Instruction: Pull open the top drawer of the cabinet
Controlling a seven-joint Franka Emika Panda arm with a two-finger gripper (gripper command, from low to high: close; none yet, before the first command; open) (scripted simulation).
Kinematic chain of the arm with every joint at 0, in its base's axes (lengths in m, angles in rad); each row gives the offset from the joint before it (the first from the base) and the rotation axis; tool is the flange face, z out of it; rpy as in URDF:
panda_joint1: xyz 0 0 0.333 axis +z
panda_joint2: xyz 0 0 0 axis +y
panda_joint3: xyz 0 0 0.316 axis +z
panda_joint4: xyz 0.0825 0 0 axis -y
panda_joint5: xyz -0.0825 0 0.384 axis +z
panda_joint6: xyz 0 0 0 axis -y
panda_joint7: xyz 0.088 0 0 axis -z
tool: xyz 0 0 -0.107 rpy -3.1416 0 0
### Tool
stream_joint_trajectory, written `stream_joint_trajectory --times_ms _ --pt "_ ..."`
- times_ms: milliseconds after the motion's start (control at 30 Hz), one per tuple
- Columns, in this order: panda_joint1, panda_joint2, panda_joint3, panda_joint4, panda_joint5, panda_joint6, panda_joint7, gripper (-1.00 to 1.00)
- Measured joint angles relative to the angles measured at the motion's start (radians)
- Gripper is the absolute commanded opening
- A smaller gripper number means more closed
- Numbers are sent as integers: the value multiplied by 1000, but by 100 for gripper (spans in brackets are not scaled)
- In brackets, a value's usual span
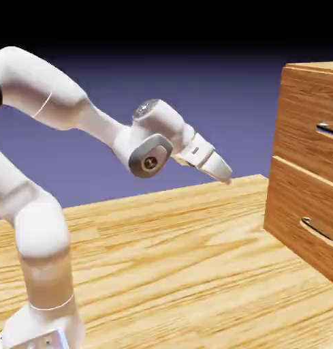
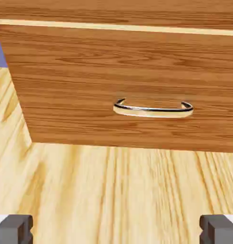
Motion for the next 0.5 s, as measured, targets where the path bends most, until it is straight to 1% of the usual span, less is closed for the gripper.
stream_joint_trajectory --times_ms 500 --pt "-483 -236 298 218 652 -170 92 0"
